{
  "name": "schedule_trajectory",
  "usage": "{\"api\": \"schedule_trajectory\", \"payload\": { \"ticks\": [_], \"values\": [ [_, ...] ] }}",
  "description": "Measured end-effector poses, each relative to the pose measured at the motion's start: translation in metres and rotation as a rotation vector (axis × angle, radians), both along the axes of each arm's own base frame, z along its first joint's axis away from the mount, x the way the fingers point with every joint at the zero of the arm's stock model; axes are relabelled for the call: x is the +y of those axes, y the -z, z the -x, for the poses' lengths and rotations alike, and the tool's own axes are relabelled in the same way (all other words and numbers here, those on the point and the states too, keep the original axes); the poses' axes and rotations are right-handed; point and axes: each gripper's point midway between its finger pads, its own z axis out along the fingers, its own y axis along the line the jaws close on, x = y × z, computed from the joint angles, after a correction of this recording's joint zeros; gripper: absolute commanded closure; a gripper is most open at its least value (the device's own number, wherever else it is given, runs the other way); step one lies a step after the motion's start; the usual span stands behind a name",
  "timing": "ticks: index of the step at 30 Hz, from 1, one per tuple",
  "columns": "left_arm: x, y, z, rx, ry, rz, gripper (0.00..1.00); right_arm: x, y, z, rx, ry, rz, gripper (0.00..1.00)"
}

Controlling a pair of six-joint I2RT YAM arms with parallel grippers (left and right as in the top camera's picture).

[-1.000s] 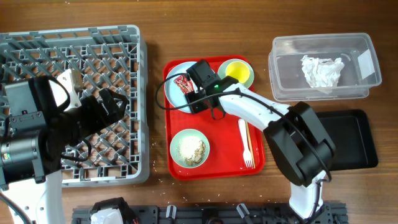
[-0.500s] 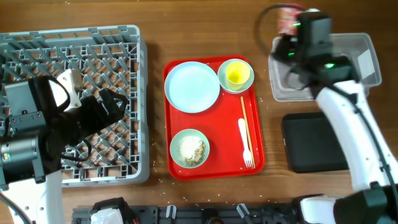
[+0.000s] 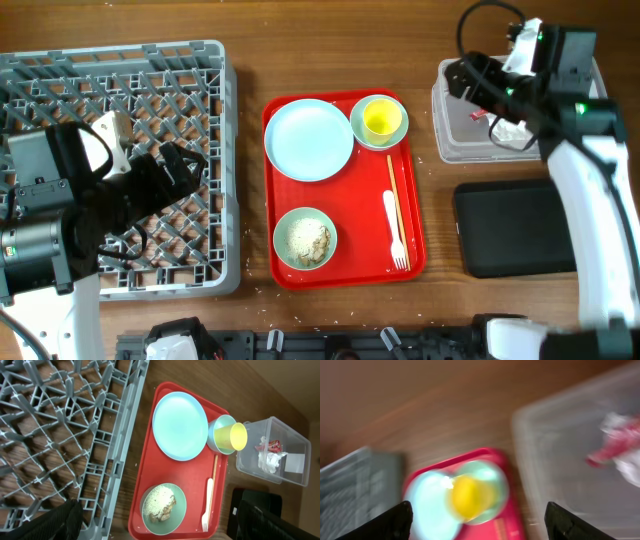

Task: Sort waste into correct bins and load items into the dishwasher rack
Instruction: 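Carry the red wrapper to the clear bin and release it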

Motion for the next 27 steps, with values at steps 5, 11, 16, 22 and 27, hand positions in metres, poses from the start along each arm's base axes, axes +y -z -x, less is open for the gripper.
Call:
{"api": "schedule_trajectory", "payload": {
  "ticks": [5, 11, 16, 22, 27],
  "values": [
    [0.0, 0.0, 0.0, -0.001, 0.0, 0.0, 0.0, 0.161, -0.022, 0.074, -0.122, -0.498, 0.092, 0.0],
    [0.0, 0.0, -0.001, -0.002, 0.0, 0.0, 0.0, 0.158, 0.097, 0.021, 0.047, -0.351, 0.437, 0.12],
    [0.0, 0.0, 0.0, -0.001, 0.0, 0.0, 0.0, 0.155, 0.14, 0.007, 0.106, -0.318, 0.497, 0.67],
    [0.0, 0.0, 0.0, -0.001, 0.0, 0.0, 0.0, 0.148, 0.159, -0.002, 0.122, -0.269, 0.553, 0.57],
    [0.0, 0.0, 0.0, -0.001, 0.0, 0.0, 0.0, 0.142, 0.179, -0.008, 0.143, -0.247, 0.602, 0.63]
  ]
}}
